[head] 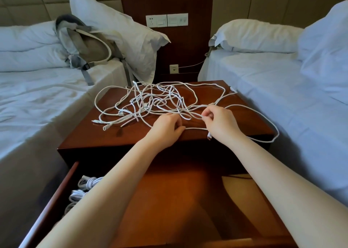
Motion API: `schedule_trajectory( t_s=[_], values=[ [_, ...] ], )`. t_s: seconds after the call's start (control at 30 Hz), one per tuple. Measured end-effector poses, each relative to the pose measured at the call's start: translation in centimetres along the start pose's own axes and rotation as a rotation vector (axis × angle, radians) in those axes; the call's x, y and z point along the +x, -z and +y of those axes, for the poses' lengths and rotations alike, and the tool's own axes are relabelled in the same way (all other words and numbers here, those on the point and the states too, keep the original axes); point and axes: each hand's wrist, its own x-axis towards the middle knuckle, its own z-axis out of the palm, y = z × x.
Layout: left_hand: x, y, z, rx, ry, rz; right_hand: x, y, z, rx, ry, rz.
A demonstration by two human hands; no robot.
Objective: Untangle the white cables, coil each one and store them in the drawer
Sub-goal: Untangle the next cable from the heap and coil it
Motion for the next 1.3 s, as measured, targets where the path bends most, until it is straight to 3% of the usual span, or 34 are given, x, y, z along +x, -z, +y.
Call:
schedule_trajectory(
  t_s=[0.23,0.5,0.6,0.7,0.8,0.87,0.93,1.03,1.1,1.23,1.3],
  values=[
    [-1.2,1.5,-2.2,0.075,0.108,0.093,0.9,0.6,0.6,-0.008,-0.092,0.108],
    [-1.2,3.8,-2.0,-0.137,0.065,0.354,1.5,0.2,0.7,-0.181,-0.128,0.084],
    [-1.3,3.7,-2.1,-0.176,0.063,0.469,1.5,-0.3,0.7,-0.19,-0.071,0.129],
    [-1.2,3.7,-2.3,-0.251,0.146,0.577,1.2,0.2,0.0,0.011,0.098,0.243],
    [-0.9,4.1,-2.3,-0.379,0.24,0.681,0.3,0.9,-1.8,0.245,0.214,0.028],
    [-0.8,4.5,-2.3,-0.416,0.286,0.767,-0.3,0.6,-2.2,0.111,0.261,-0.116],
    [-0.9,4.9,-2.7,-0.407,0.339,0.871,-0.5,0.4,-1.8,-0.037,0.276,-0.112],
    [-1.3,5.4,-3.8,-0.321,0.395,0.943,-0.4,1.3,-1.0,-0.054,0.204,-0.059],
    [-1.5,5.1,-4.8,-0.273,0.403,0.893,-0.2,2.1,-0.6,0.04,0.13,-0.091],
    [-1.3,3.9,-4.8,-0.087,0.425,0.789,-0.2,2.1,-1.8,0.519,-0.02,-0.176],
    [-1.4,3.8,-3.6,0.019,0.393,0.831,0.1,1.7,-3.1,0.514,-0.004,-0.138]
  ],
)
